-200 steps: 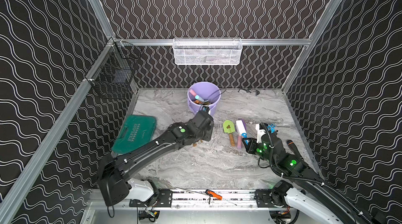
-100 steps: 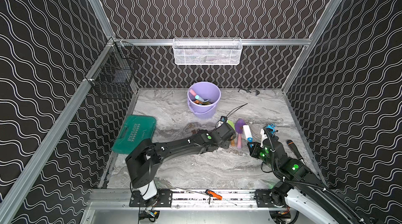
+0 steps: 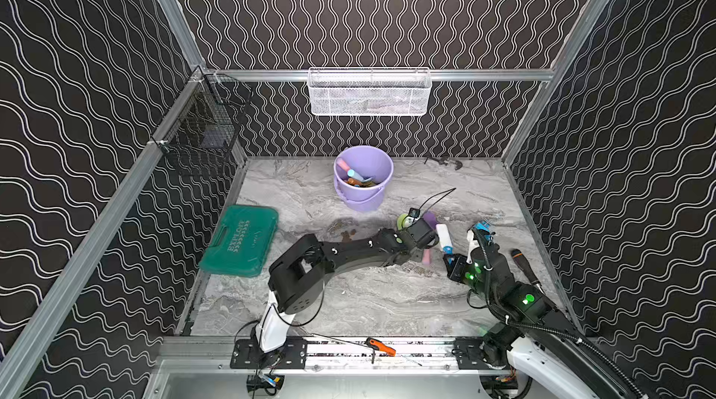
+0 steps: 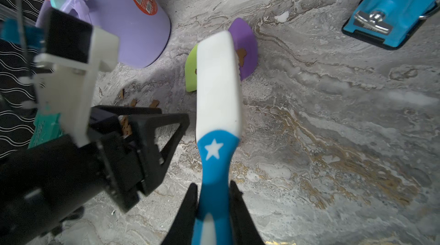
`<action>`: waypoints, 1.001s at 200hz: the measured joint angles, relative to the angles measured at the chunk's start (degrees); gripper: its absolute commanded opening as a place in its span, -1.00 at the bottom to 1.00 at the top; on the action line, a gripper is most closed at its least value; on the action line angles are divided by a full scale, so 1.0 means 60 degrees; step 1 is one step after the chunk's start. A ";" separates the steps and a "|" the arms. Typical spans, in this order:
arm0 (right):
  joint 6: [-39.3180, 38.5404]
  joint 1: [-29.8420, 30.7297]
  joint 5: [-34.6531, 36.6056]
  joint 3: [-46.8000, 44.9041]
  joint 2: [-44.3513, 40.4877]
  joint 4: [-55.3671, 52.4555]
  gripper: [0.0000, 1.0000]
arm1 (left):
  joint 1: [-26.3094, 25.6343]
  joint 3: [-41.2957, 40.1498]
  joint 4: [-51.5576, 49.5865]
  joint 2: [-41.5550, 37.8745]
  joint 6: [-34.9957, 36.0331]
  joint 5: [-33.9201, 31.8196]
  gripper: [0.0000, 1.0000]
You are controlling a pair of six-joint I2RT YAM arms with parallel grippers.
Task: Brush the soil off the hand trowel and place it into the bucket
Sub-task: Pick up the hand trowel from the center of the board.
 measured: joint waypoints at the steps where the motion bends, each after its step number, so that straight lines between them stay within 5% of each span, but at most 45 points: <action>1: 0.0000 0.0000 0.0000 0.0000 -0.0004 0.0000 -1.00 | 0.0000 0.0015 -0.0004 0.0033 0.0000 0.0000 0.22; 151: 0.0000 -0.0091 -0.0106 -0.0018 -0.0153 0.0007 -1.00 | 0.0226 0.0583 -0.0219 0.1366 0.0022 0.0066 0.09; 200: 0.0000 -0.0098 -0.0284 -0.0076 -0.0127 0.0022 -1.00 | 0.0517 0.0149 0.0146 0.1228 0.0029 -0.0153 -0.17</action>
